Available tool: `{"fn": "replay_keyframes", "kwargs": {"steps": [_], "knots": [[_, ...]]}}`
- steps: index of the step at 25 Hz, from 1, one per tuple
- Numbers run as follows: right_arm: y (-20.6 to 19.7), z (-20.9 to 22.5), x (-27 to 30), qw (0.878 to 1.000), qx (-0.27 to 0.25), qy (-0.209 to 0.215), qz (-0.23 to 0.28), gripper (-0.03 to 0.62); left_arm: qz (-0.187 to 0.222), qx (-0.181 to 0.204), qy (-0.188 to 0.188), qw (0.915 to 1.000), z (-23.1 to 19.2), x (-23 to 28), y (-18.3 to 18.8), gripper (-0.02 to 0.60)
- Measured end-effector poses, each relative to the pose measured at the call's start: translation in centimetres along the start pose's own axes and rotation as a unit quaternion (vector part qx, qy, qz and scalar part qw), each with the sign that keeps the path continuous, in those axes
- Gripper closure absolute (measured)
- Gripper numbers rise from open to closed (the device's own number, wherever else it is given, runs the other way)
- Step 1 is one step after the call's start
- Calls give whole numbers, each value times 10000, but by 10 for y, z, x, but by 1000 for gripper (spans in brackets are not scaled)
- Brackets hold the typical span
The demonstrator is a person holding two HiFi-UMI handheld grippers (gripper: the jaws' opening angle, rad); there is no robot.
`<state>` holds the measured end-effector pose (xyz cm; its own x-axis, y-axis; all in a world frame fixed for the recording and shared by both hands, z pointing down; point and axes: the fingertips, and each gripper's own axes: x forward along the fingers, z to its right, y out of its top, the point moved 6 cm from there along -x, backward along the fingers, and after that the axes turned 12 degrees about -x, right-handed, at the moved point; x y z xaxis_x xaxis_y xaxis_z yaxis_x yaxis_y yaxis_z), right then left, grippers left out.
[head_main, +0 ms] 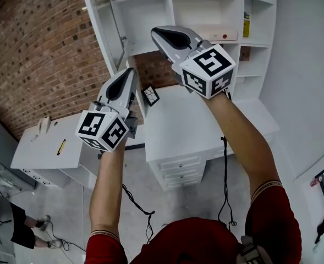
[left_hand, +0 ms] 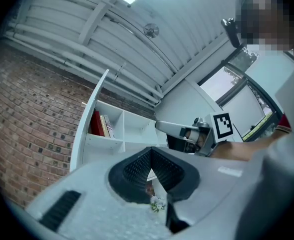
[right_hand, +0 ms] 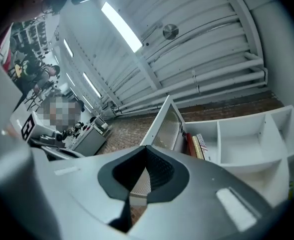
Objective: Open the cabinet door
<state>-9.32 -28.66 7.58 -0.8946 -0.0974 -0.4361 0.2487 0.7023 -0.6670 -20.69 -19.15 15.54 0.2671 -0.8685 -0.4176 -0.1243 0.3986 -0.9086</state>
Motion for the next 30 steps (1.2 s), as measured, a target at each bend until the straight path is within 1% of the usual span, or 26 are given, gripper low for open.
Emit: {"fn": "replay_keyframes", "kwargs": {"steps": [2,6,9,12,14,17,19,22,25,30], "knots": [[-9,5,-29,9999,114,68,-27,583,48,48,74,9999,17,6,-8,581],[-22,9,-74,9994,202,267,-80,583,111,19,217,9997,43,18,-25,581],[-31,3,-104,9988,188,440,-111,583,106,59,308,9995,63,22,-39,581],[-44,-8,-129,9975,293,633,-133,583,79,167,440,9989,82,23,-52,581],[-53,-11,-143,9969,408,655,-149,583,61,251,464,9986,93,25,-59,581],[-63,-14,-159,9953,770,570,-133,583,-43,382,458,9982,106,24,-67,581],[-67,-17,-167,9941,942,520,-148,583,-92,425,451,9980,109,22,-70,581],[-71,-23,-173,9931,1057,470,-174,583,-54,364,453,9983,108,17,-72,581],[-74,-31,-176,9929,1103,397,-206,583,-7,264,445,9987,104,13,-74,581],[-83,-43,-175,9923,1144,353,-305,583,-83,198,395,9990,96,6,-81,581]]}}
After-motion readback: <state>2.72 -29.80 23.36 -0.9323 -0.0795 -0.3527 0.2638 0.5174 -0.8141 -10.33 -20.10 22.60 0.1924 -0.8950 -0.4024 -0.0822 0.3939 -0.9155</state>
